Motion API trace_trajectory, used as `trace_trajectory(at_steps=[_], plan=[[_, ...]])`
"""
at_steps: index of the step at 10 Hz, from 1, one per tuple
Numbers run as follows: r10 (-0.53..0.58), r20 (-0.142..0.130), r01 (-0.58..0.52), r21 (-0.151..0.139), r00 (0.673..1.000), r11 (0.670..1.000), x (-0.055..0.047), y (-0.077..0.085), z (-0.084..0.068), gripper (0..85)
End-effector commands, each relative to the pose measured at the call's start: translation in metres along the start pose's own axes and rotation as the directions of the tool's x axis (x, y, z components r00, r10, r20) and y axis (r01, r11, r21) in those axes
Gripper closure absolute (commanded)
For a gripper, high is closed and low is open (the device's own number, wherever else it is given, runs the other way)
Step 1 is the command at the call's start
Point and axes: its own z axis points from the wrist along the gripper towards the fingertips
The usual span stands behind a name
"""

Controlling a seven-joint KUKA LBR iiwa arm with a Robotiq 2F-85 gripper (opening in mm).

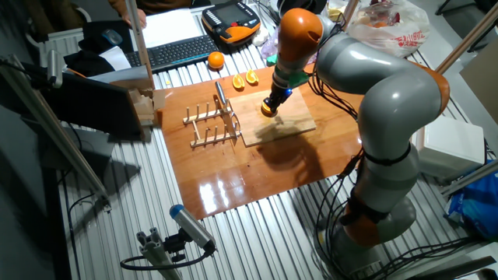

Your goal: Chop the orange

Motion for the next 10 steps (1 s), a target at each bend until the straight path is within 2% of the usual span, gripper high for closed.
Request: trace_trajectory(at_steps=[1, 2, 3, 4, 5, 7, 8, 9, 10], plan=[[0.040, 0.005, -0.040, -0.011, 0.999, 0.999, 0.000, 0.000, 0.000, 85.0], [0.087, 0.012, -0.086, -0.022, 0.996, 0.996, 0.000, 0.000, 0.000, 85.0], [0.122, 0.018, -0.122, 0.005, 0.992, 0.992, 0.000, 0.000, 0.000, 85.0], [0.160, 0.015, -0.160, 0.022, 0.987, 0.987, -0.009, 0.008, -0.001, 85.0], [0.182, 0.011, -0.182, 0.029, 0.983, 0.983, -0.031, 0.021, -0.004, 68.0], [0.202, 0.023, -0.203, 0.049, 0.979, 0.978, -0.065, 0.041, -0.002, 68.0], [0.208, 0.032, -0.209, 0.047, 0.978, 0.977, -0.077, 0.049, 0.002, 68.0], [0.213, 0.031, -0.213, 0.025, 0.977, 0.977, -0.090, 0.056, 0.010, 68.0], [0.210, 0.010, -0.210, 0.003, 0.978, 0.978, -0.098, 0.060, 0.017, 51.0]])
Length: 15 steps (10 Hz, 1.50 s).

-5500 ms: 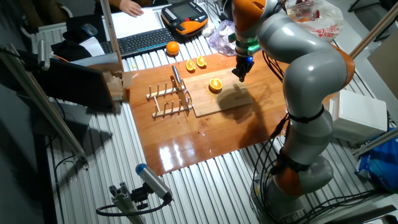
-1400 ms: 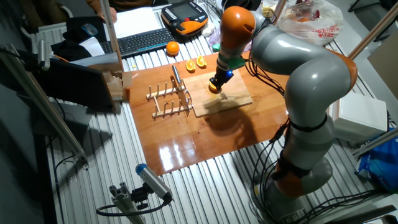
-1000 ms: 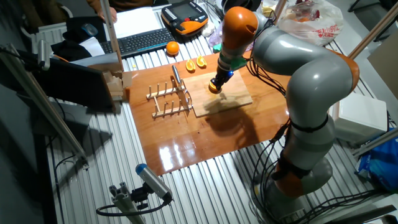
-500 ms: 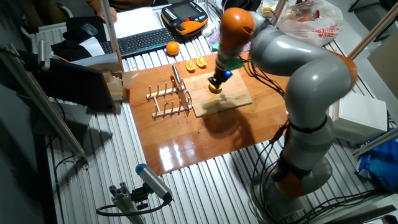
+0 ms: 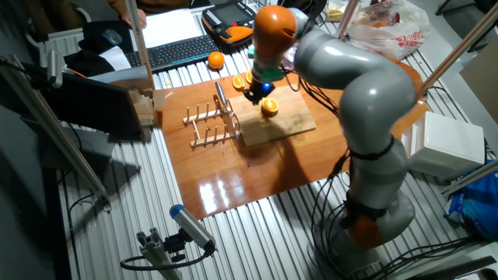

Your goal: Chop the orange

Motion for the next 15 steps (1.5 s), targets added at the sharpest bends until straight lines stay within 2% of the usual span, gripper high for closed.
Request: trace_trajectory(at_steps=[1, 2, 4, 5, 10, 11, 13, 15], plan=[[-0.003, -0.014, 0.003, -0.015, 1.000, 1.000, -0.015, 0.023, 0.007, 51.0], [0.007, -0.017, -0.007, -0.022, 1.000, 1.000, -0.016, 0.031, 0.014, 51.0], [0.039, -0.010, -0.040, -0.037, 0.999, 0.999, -0.008, 0.046, 0.030, 51.0], [0.047, 0.002, -0.047, -0.037, 0.999, 0.998, -0.004, 0.051, 0.035, 51.0], [0.073, 0.035, -0.070, -0.074, 0.997, 0.995, -0.006, 0.061, 0.055, 51.0], [0.084, 0.057, -0.079, -0.080, 0.995, 0.994, -0.006, 0.063, 0.063, 51.0], [0.104, 0.086, -0.098, -0.078, 0.991, 0.992, -0.001, 0.068, 0.072, 51.0], [0.111, 0.108, -0.105, -0.060, 0.988, 0.993, -0.001, 0.069, 0.074, 51.0]])
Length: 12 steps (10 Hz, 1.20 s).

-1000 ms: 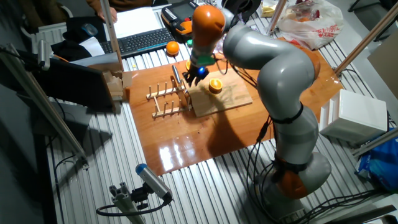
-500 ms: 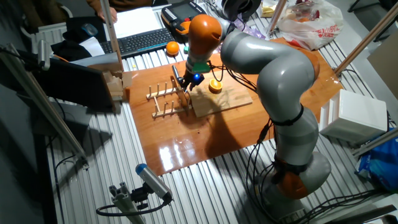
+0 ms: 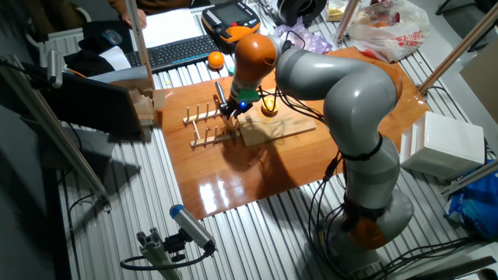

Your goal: Chop the orange

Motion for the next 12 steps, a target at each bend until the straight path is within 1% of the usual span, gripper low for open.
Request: trace_trajectory(at_steps=[1, 3, 4, 7, 9, 10, 11, 12], plan=[[0.011, 0.008, -0.011, 0.002, 1.000, 1.000, -0.0005, -0.0001, 0.0021, 51.0], [0.023, 0.009, -0.023, 0.000, 1.000, 1.000, -0.0030, -0.0007, 0.0099, 51.0], [0.025, 0.010, -0.025, -0.003, 1.000, 1.000, -0.0035, -0.0011, 0.0113, 51.0], [0.025, 0.010, -0.025, -0.006, 1.000, 1.000, -0.0034, -0.0010, 0.0108, 51.0], [0.031, -0.002, -0.031, -0.005, 1.000, 1.000, -0.0025, -0.0005, 0.0078, 51.0], [0.028, -0.004, -0.028, -0.011, 1.000, 1.000, -0.0028, -0.0008, 0.0089, 51.0], [0.022, 0.007, -0.022, -0.004, 1.000, 1.000, -0.0029, -0.0009, 0.0090, 51.0], [0.015, 0.008, -0.015, 0.008, 1.000, 1.000, -0.0029, -0.0009, 0.0090, 51.0]])
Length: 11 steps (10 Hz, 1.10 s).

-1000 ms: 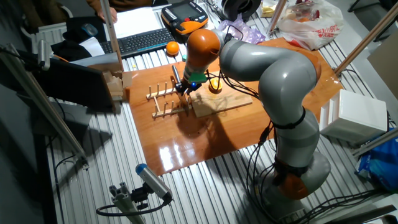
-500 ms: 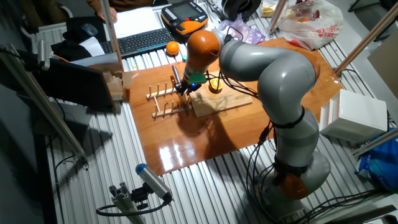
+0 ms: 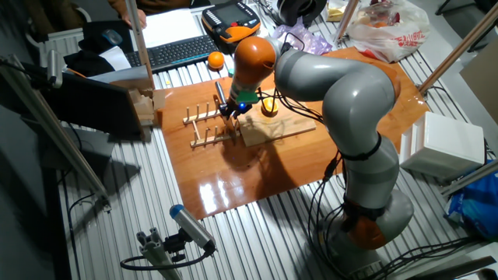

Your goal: Chop the orange

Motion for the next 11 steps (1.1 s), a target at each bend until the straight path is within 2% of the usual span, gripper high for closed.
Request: trace_trajectory(at_steps=[1, 2, 4, 5, 7, 8, 10, 11], plan=[[-0.020, 0.002, 0.020, 0.027, 1.000, 0.999, 0.000, 0.000, 0.000, 51.0], [-0.029, 0.000, 0.029, 0.028, 1.000, 0.999, 0.000, 0.000, 0.000, 51.0], [-0.034, -0.002, 0.034, 0.090, 0.999, 0.995, 0.000, 0.000, 0.000, 51.0], [-0.044, -0.006, 0.044, 0.105, 0.999, 0.993, 0.000, 0.000, 0.000, 51.0], [-0.040, -0.027, 0.041, 0.065, 0.999, 0.997, 0.000, 0.000, 0.000, 51.0], [-0.026, -0.022, 0.027, 0.065, 0.999, 0.998, 0.000, 0.000, 0.000, 51.0], [-0.021, 0.007, 0.020, 0.077, 1.000, 0.997, -0.008, 0.006, 0.008, 51.0], [-0.027, 0.011, 0.026, 0.077, 1.000, 0.997, -0.012, 0.007, 0.010, 51.0]])
